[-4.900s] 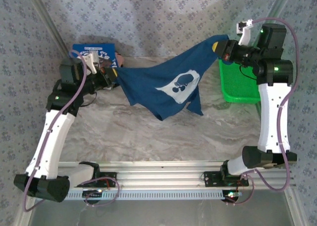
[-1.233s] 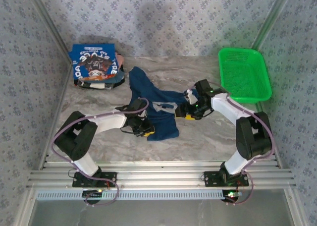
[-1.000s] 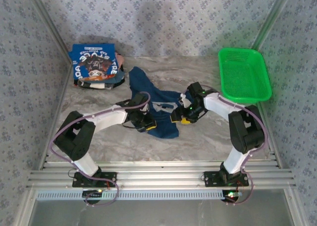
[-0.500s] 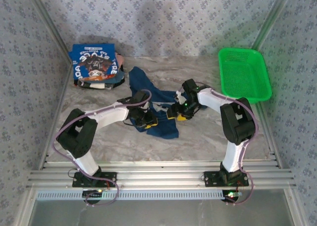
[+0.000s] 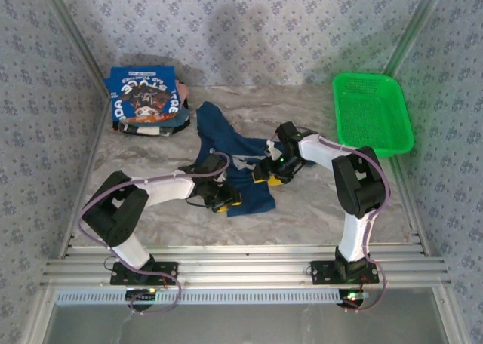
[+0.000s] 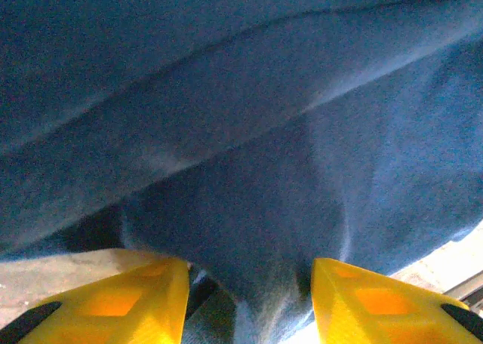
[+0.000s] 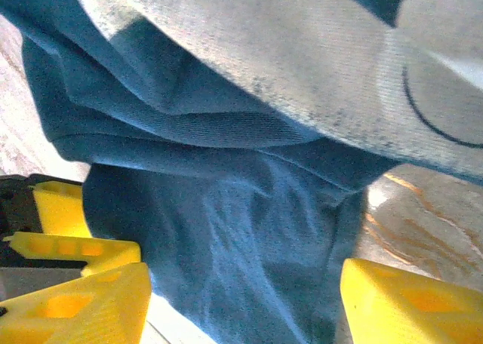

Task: Fold and stack the t-shirts

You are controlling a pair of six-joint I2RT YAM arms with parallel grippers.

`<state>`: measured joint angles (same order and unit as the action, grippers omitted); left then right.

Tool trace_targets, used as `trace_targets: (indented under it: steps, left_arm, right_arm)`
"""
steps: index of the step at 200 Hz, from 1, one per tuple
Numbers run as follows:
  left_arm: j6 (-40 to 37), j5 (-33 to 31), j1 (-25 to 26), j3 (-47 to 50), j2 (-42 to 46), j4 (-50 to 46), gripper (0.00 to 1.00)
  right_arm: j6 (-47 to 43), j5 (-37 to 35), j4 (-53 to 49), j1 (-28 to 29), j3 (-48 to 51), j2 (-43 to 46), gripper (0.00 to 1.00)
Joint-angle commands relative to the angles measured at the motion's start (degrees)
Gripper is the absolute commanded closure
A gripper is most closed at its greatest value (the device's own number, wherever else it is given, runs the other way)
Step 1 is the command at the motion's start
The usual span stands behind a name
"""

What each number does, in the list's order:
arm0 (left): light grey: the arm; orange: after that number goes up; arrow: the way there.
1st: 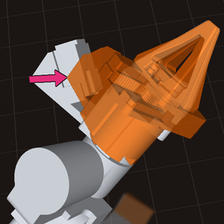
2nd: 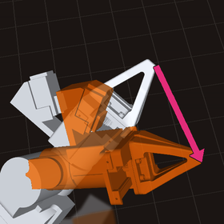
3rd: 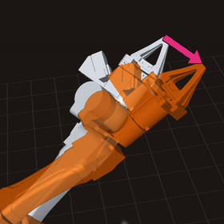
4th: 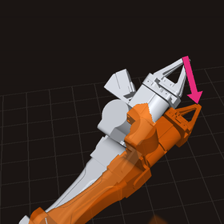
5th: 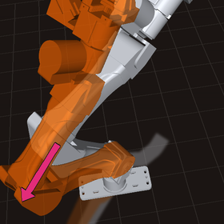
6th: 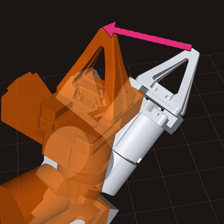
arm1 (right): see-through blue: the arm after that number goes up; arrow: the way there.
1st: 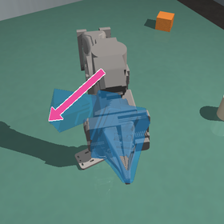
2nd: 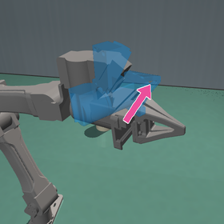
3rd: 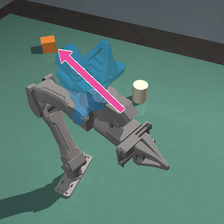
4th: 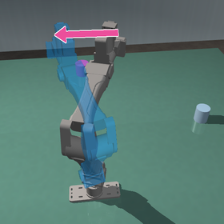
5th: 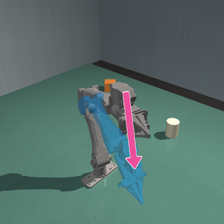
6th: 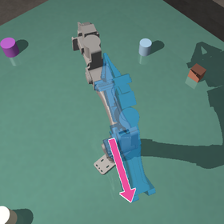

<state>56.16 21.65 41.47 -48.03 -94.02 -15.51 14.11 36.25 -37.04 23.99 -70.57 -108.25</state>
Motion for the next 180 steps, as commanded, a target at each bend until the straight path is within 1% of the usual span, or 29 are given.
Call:
trace_targets:
  steps: [1,18,41,54,84,129,150,180]
  left_arm:
    - [1.42,0.56,0.9,-0.43,1.08,4.06,0.55]
    - [0.38,0.48,1.17,-2.67,0.09,3.87,0.62]
    - [-0.83,-1.55,0.08,-5.27,0.03,1.29,0.82]
    - [-0.88,-1.61,-1.18,-6.69,0.82,1.31,0.86]
    - [-2.16,-0.75,-2.68,-10.8,0.93,-0.17,0.87]
    - [-3.7,-0.16,-5.57,-15.13,-2.5,-1.69,0.87]
    - [-5.42,-0.42,-6.5,-18.06,-6.08,-3.12,0.87]
    - [-4.61,0.18,-7.67,-20.9,-11.35,-0.94,0.87]
  right_arm:
    - [-0.13,2.07,-0.74,0.93,-0.86,-1.09,0.34]
    - [-0.14,2.25,-0.82,1.04,-0.47,-1.18,0.38]
    - [0.2,2.18,-0.74,1.05,-0.33,-0.7,0.4]
    - [0.17,1.61,-0.72,0.98,-0.61,0.1,0.41]
    - [0.39,0.25,-1.34,0.46,-2.3,-0.3,0.41]
    - [0.05,-1.31,-4.45,-1.74,-9.5,-4.48,0.41]
    - [0.74,-2.35,-4.22,-2.53,-11.14,-5.15,0.41]
    - [1.57,-4.41,-3.78,-2.75,-11.48,-4.69,0.41]
